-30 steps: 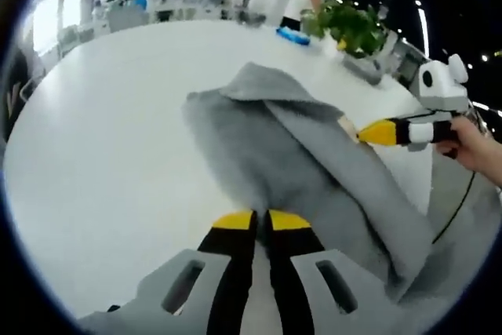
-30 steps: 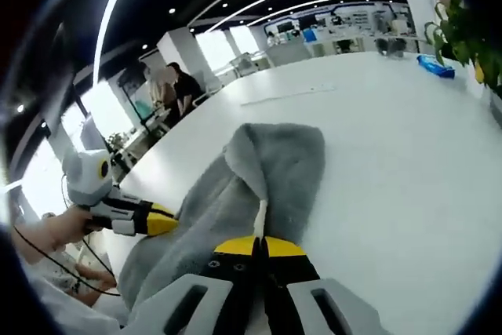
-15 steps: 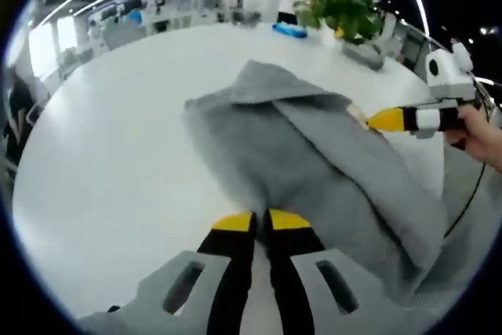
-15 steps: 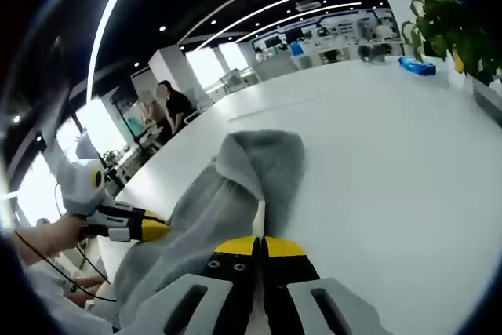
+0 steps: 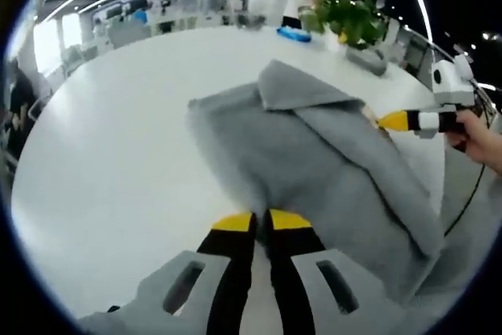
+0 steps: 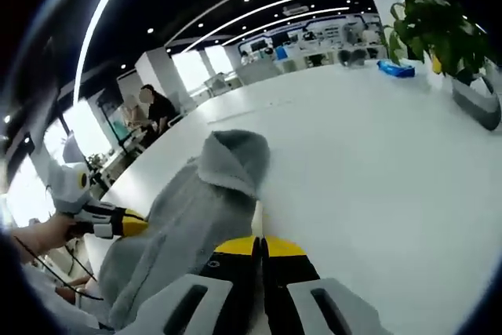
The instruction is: Open the folded towel by lifting each exposed corner and separating the folded layers until the towel lies flat within the target outline without major curled edges
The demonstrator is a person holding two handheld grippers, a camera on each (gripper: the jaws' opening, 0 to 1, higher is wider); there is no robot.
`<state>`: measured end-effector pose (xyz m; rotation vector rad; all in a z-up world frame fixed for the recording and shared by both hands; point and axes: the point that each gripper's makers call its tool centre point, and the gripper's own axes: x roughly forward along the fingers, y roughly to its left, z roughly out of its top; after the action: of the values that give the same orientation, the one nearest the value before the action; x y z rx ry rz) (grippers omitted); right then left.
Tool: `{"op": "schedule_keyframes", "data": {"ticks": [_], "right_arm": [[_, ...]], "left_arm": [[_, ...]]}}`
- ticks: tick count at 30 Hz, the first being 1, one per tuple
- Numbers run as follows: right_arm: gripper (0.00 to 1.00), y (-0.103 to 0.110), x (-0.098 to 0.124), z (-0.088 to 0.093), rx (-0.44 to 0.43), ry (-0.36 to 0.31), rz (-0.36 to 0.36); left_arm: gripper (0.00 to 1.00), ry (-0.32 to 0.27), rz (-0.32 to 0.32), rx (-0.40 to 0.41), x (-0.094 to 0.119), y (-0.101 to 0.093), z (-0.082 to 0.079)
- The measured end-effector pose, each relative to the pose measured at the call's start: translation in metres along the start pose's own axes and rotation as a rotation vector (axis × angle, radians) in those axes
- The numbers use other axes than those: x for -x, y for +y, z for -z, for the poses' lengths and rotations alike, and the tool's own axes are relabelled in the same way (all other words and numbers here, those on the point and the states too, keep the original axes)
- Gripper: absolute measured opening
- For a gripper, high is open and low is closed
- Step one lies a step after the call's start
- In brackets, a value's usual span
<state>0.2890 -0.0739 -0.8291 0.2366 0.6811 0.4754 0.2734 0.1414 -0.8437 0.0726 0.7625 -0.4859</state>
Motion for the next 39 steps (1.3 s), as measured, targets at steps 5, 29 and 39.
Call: {"op": "schedule_keyframes", "data": {"ticks": [5, 29, 39], "right_arm": [[0.00, -0.004, -0.001, 0.006, 0.025, 0.027, 0.013], [0.00, -0.058, 0.026, 0.005, 0.088, 0.040, 0.184], [0.00, -0.079, 0.035, 0.006, 0.118, 0.048, 0.250]], "left_arm": [[0.05, -0.003, -0.001, -0.002, 0.000, 0.000, -0.001], [0.06, 0.026, 0.008, 0.024, 0.005, 0.008, 0.002], [0.06, 0.025, 0.009, 0.016, 0.004, 0.008, 0.001]]}}
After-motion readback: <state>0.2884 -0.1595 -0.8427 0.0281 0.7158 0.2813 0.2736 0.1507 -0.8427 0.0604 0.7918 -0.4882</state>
